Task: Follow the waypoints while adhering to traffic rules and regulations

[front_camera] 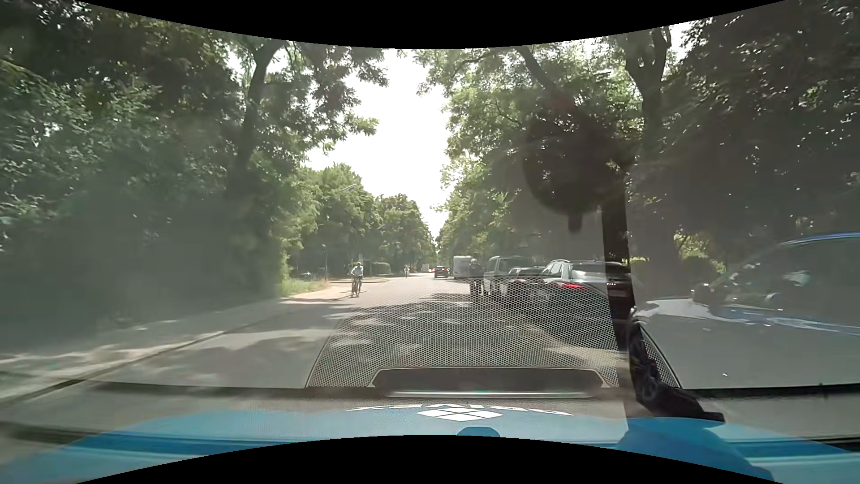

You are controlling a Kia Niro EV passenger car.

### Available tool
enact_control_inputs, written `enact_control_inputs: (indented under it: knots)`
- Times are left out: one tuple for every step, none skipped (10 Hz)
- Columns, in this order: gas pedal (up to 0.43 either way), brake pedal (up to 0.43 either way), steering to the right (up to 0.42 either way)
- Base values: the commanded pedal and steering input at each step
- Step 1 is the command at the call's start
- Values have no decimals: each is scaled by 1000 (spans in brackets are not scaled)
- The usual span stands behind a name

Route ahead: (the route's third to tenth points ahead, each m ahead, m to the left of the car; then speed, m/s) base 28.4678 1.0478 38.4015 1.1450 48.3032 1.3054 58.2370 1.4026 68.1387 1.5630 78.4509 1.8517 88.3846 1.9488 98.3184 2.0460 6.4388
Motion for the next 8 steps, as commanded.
enact_control_inputs:
  knots:
    - [118,0,-4]
    - [0,0,-4]
    - [0,0,-4]
    - [0,0,-4]
    - [98,0,-5]
    - [130,0,-9]
    - [130,0,-10]
    - [130,0,-10]
